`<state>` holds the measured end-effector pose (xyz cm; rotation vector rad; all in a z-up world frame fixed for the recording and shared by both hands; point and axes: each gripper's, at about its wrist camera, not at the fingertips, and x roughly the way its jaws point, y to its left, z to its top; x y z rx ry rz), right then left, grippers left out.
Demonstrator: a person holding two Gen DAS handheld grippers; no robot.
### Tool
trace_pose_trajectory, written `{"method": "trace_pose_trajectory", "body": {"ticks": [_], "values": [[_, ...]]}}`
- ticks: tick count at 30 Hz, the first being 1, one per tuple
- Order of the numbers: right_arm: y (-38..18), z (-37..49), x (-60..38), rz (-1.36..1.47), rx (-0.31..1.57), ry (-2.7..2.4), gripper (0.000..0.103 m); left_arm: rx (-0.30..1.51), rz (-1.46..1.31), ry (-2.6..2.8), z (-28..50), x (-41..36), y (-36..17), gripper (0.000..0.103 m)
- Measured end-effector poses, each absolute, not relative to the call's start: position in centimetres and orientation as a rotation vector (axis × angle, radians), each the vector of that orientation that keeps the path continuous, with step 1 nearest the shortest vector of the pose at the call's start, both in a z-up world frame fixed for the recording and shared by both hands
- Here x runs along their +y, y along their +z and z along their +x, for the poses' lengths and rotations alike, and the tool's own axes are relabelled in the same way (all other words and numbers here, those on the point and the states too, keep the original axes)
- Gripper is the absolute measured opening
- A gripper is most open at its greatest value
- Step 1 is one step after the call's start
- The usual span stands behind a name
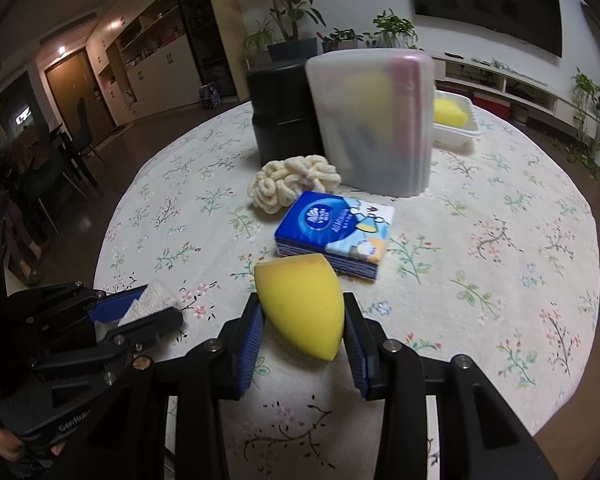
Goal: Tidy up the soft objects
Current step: 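Carry the knitted sock with the left tool while the right tool carries the teardrop sponge to the tray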
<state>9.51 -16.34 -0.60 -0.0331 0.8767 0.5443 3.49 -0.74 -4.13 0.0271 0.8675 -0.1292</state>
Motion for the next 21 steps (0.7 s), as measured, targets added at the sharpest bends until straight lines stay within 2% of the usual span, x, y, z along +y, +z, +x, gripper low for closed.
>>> {"method": "trace_pose_trajectory", "body": {"ticks": [21], "values": [[1.8,8.9,-22.3,0.048,0.875,0.436,0.041,0.853,0.003,-0.125,4.4,0.3,-2.3,0.024]]}}
